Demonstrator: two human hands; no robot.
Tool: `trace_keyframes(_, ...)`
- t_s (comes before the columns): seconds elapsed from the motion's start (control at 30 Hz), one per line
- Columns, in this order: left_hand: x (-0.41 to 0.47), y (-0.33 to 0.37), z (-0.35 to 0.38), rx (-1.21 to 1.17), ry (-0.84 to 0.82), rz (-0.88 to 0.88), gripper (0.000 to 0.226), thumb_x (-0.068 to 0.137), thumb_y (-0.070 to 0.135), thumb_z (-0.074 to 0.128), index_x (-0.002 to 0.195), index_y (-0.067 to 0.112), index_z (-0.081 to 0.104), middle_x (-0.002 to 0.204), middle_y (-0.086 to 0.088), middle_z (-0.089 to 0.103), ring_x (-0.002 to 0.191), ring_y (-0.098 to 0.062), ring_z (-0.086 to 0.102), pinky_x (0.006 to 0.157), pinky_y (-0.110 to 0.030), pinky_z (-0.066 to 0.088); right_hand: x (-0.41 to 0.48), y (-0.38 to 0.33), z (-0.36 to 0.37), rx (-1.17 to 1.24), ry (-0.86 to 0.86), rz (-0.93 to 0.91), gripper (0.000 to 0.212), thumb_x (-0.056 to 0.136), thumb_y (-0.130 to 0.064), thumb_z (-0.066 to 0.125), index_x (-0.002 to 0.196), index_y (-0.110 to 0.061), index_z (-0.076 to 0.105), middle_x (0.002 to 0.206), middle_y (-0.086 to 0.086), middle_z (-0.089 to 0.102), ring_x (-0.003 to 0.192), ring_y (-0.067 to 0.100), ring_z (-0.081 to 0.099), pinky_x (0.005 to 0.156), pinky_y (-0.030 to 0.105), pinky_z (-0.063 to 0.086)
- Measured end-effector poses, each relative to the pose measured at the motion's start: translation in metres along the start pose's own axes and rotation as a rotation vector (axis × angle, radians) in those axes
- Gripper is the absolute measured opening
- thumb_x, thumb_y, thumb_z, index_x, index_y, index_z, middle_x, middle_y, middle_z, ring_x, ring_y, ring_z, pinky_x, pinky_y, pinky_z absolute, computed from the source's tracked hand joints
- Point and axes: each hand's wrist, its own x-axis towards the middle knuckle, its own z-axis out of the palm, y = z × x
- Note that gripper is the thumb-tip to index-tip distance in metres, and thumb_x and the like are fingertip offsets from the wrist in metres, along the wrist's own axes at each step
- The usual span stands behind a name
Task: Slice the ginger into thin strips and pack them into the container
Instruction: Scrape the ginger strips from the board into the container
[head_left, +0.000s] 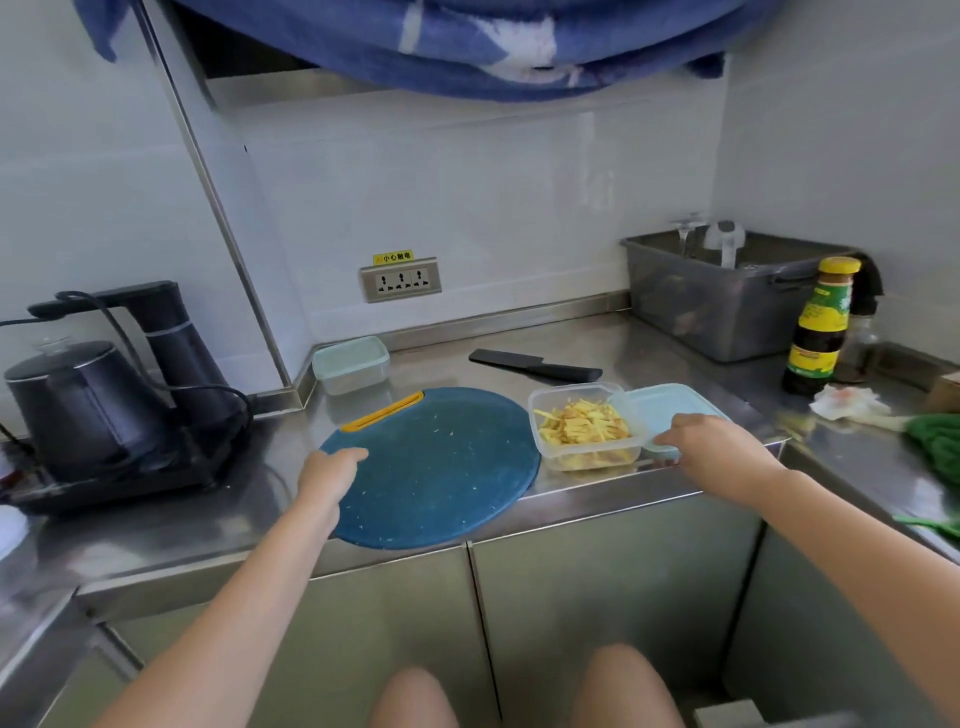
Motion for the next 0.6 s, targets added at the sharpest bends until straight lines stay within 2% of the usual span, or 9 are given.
trace_keyframes(0.1,-0.016,0.008,0.012,0.196,0.005,0.192,0.051,0.091,0.023,0.059,0.136,0.009,0.042,0.143,-0.012,0.043,0.126,-0.032,0.043,0.099,-0.040,0.040,-0.006,-0.001,0.004,0.008,0.040,-0.019,0.050,0.085,-0.006,0.046,0.130,-0.026,0.056,0.112,-0.001,0.053,0.105,0.021,0.055,0.081,0.031,0.047)
trace_keyframes(0.2,-0.044,0.020,0.040,0.389,-0.204,0.486,0.057,0.096,0.027,0.052,0.147,0.015,0.030,0.156,-0.001,0.024,0.141,-0.021,0.026,0.108,-0.036,0.030,-0.014,-0.002,0.008,0.026,0.073,-0.028,0.043,0.085,-0.008,0.050,0.125,-0.022,0.057,0.112,0.000,0.053,0.102,0.023,0.055,0.077,0.030,0.043)
trace_keyframes(0.27,-0.061,0.026,0.064,0.545,-0.355,0.640,0.063,0.097,0.037,0.050,0.151,0.022,0.022,0.160,0.005,0.009,0.146,-0.014,0.009,0.116,-0.036,0.017,-0.017,-0.001,0.006,0.034,0.153,-0.054,0.027,0.081,-0.012,0.063,0.107,-0.019,0.065,0.100,0.001,0.060,0.092,0.025,0.060,0.073,0.033,0.047)
trace_keyframes(0.3,-0.068,0.027,0.075,0.619,-0.410,0.710,0.065,0.096,0.042,0.048,0.152,0.024,0.019,0.160,0.006,0.003,0.147,-0.012,0.002,0.117,-0.037,0.012,-0.017,0.003,0.008,0.036,0.213,-0.071,0.020,0.073,-0.013,0.075,0.092,-0.017,0.068,0.087,0.001,0.062,0.079,0.026,0.062,0.064,0.033,0.050)
trace_keyframes(0.37,-0.077,0.029,0.096,0.740,-0.507,0.804,0.073,0.095,0.049,0.047,0.153,0.024,0.011,0.160,0.008,-0.005,0.146,-0.009,-0.007,0.117,-0.037,0.006,-0.018,0.009,0.010,0.024,0.285,-0.131,0.031,0.049,-0.013,0.090,0.067,-0.019,0.066,0.064,-0.003,0.057,0.053,0.023,0.057,0.044,0.028,0.046)
trace_keyframes(0.4,-0.078,0.029,0.105,0.780,-0.545,0.830,0.077,0.094,0.052,0.046,0.153,0.024,0.007,0.159,0.008,-0.008,0.145,-0.008,-0.010,0.117,-0.035,0.005,-0.018,0.012,0.010,0.039,0.306,-0.137,0.034,0.045,-0.012,0.092,0.064,-0.020,0.065,0.060,-0.004,0.055,0.049,0.022,0.055,0.041,0.027,0.045)
trace_keyframes(0.5,-0.081,0.032,0.123,0.842,-0.612,0.859,0.089,0.090,0.058,0.048,0.153,0.020,-0.002,0.159,0.007,-0.014,0.144,-0.008,-0.014,0.116,-0.031,0.003,-0.018,0.016,-0.001,0.108,0.524,-0.167,0.027,0.054,-0.004,0.088,0.068,-0.016,0.069,0.064,0.000,0.057,0.051,0.023,0.057,0.047,0.026,0.047)
trace_keyframes(0.6,-0.079,0.031,0.130,0.877,-0.584,0.890,0.094,0.089,0.059,0.050,0.153,0.017,-0.004,0.159,0.004,-0.014,0.145,-0.011,-0.015,0.116,-0.029,0.003,-0.005,0.026,-0.023,0.206,0.737,-0.093,0.021,0.066,-0.001,0.083,0.079,-0.009,0.070,0.070,0.006,0.058,0.056,0.030,0.059,0.052,0.031,0.049)
